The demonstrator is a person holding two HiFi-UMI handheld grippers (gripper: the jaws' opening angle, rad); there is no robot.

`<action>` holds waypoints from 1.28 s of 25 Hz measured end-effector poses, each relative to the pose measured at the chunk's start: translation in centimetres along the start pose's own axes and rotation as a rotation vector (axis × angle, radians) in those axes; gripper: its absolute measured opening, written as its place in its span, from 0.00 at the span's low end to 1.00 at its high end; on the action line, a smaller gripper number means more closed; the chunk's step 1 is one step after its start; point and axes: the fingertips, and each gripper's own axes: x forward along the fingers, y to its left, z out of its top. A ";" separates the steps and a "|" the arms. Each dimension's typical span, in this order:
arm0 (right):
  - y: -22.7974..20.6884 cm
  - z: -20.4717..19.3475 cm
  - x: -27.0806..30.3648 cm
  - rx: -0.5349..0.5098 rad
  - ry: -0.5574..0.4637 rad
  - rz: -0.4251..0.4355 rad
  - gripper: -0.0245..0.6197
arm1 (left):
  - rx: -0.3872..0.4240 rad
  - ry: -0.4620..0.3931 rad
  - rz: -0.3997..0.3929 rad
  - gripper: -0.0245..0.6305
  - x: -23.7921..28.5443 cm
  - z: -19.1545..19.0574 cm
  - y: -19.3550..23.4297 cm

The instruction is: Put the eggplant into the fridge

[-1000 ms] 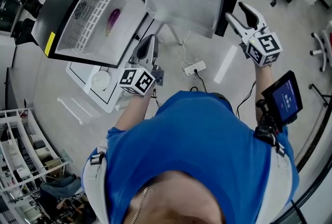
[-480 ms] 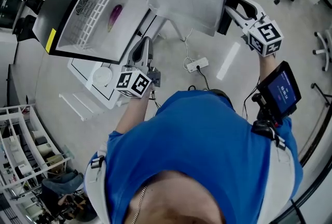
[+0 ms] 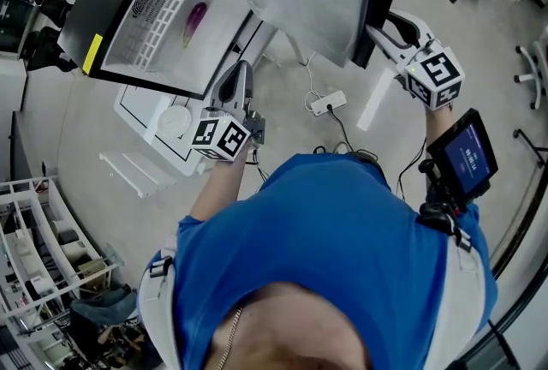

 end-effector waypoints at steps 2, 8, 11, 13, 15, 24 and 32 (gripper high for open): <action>2.1 0.2 -0.3 -0.006 0.008 0.010 0.30 | -0.001 0.004 0.001 0.05 -1.4 0.0 0.2; 7.5 0.9 0.0 -0.042 0.040 0.063 0.30 | -0.006 -0.003 0.017 0.05 -4.4 0.5 1.3; 10.2 1.2 0.7 -0.056 0.048 0.100 0.31 | -0.007 -0.008 0.029 0.05 -6.0 0.8 2.2; 11.8 1.4 1.1 -0.054 0.047 0.117 0.31 | -0.007 -0.013 0.040 0.05 -7.1 0.9 2.8; 13.3 1.6 1.6 -0.048 0.042 0.128 0.31 | -0.009 -0.020 0.053 0.05 -8.2 1.1 3.5; 20.9 2.6 4.6 -0.050 0.042 0.186 0.31 | -0.023 -0.040 0.112 0.05 -14.5 1.2 7.7; 27.6 2.6 8.6 -0.058 0.050 0.177 0.32 | -0.030 -0.074 0.148 0.05 -20.6 1.1 12.2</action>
